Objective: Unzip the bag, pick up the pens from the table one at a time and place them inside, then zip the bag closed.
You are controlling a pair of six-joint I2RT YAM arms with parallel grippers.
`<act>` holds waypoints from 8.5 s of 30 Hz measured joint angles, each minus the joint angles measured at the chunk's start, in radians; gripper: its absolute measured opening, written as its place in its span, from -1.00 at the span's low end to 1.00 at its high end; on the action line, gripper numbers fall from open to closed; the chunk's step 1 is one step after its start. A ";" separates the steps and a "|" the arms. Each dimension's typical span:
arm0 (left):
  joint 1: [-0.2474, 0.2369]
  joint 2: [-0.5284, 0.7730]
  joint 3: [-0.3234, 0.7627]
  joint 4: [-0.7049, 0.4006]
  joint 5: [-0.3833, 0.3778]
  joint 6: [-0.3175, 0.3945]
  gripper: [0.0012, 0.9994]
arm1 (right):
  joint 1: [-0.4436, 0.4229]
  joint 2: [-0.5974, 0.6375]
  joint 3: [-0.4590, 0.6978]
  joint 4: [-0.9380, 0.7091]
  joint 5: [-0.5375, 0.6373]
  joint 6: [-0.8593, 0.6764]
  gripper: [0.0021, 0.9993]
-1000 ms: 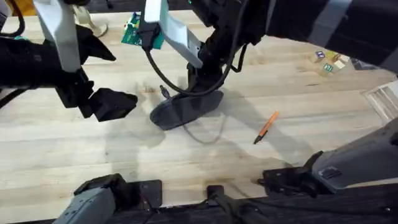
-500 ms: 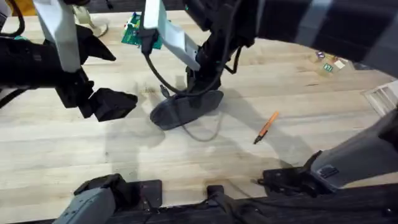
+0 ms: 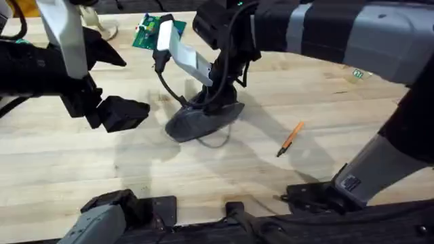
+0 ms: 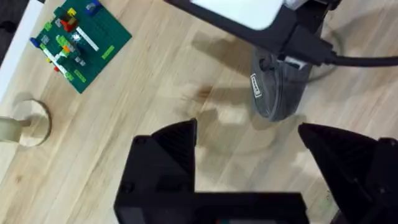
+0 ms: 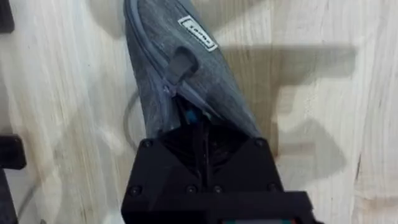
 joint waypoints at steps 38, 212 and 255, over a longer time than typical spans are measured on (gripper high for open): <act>0.000 0.000 0.000 0.000 0.000 0.000 0.99 | 0.000 -0.861 0.000 -0.139 0.058 0.042 1.00; 0.000 0.000 0.000 0.012 0.000 0.000 0.99 | -0.544 -0.623 -0.448 0.009 0.338 1.308 -0.95; 0.000 0.000 0.000 0.013 0.000 0.000 0.99 | -0.189 -0.574 -0.364 0.363 -0.168 0.115 -0.94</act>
